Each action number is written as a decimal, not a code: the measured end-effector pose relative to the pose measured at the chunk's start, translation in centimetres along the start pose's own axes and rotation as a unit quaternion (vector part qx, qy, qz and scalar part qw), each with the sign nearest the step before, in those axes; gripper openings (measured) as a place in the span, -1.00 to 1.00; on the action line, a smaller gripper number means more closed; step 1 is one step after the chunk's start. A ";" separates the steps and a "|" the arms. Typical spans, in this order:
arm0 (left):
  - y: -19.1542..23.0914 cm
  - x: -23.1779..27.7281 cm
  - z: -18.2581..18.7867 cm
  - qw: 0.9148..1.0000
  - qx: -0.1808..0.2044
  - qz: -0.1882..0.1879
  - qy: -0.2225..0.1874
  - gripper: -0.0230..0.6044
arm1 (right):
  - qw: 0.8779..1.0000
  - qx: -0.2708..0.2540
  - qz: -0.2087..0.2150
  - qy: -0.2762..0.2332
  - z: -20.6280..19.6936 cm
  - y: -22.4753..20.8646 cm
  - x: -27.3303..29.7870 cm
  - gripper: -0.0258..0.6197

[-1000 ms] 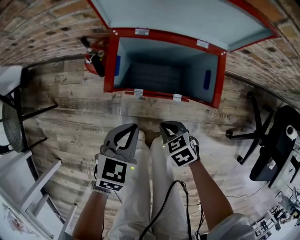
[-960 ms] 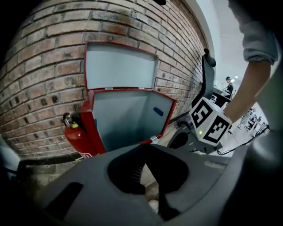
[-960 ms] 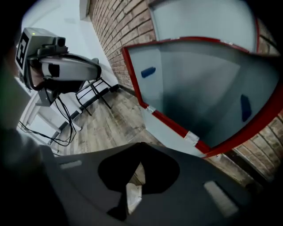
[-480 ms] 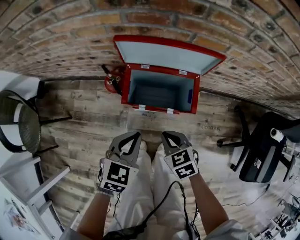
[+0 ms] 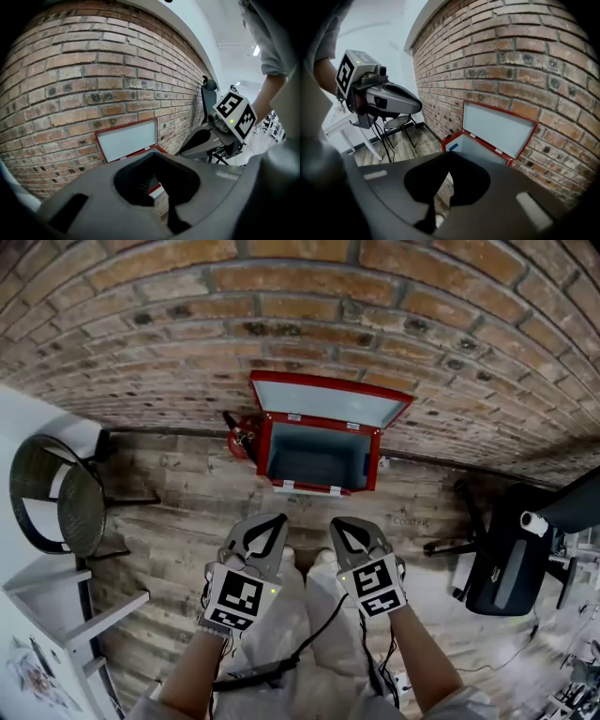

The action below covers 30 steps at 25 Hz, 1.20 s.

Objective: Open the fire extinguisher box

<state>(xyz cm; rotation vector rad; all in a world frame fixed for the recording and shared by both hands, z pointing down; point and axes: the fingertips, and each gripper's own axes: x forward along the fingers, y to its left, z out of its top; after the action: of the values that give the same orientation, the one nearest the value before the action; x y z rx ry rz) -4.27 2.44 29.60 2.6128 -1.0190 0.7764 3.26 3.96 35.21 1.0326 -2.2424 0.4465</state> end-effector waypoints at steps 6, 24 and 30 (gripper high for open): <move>0.5 -2.5 5.1 0.999 0.020 0.012 -0.030 -0.93 | 0.999 -0.015 -0.023 -0.043 5.3 -0.6 -4.1 -0.90; 2.3 -8.4 15.2 0.990 0.070 0.051 -0.110 -0.93 | 0.985 -0.013 -0.095 -0.143 15.3 -3.1 -12.9 -0.90; 2.8 -9.6 17.0 0.986 0.079 0.059 -0.132 -0.93 | 0.977 -0.015 -0.109 -0.182 18.3 -3.5 -14.2 -0.90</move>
<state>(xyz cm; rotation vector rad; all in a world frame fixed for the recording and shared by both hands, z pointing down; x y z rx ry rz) -5.38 -0.88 10.20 2.8713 -1.2381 0.5658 5.84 -0.05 12.23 1.4201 -2.4005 0.1334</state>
